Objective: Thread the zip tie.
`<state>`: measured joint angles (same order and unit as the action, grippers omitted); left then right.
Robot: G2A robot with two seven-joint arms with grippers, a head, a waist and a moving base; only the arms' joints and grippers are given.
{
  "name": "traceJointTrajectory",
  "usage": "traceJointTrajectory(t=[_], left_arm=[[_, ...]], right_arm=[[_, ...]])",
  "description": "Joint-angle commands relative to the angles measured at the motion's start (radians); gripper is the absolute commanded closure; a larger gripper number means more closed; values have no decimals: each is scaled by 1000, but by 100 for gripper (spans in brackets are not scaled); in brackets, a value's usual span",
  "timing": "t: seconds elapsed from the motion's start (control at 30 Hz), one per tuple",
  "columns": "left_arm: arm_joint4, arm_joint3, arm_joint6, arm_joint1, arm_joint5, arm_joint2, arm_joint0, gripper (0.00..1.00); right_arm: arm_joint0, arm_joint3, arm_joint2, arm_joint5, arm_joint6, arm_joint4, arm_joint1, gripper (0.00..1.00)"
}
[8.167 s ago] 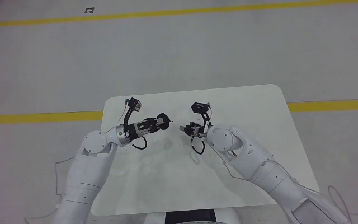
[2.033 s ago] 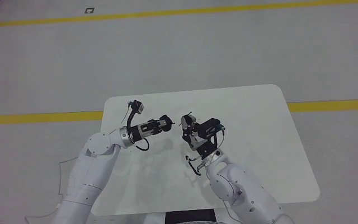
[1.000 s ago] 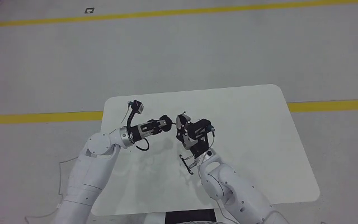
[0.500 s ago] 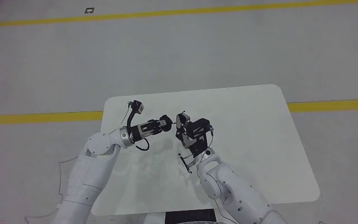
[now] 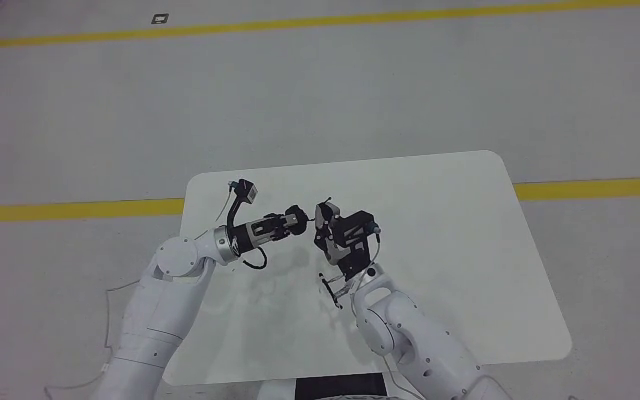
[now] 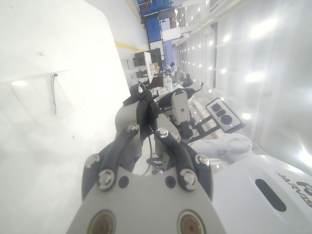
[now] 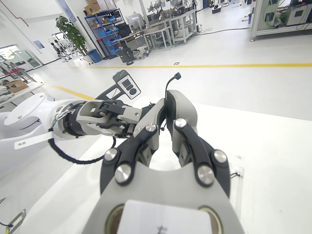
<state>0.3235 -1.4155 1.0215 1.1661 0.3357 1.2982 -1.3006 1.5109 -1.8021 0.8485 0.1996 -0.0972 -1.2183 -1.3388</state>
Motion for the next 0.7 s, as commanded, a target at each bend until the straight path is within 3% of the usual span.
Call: traceJointTrajectory(t=[0.0,0.67], left_arm=[[0,0,0,0,0,0,0,100],[0,0,0,0,0,0,0,100]], right_arm=[[0,1,1,-1,1,-1,-2,100],[7,6,10,-13,4,-19,-16,100]])
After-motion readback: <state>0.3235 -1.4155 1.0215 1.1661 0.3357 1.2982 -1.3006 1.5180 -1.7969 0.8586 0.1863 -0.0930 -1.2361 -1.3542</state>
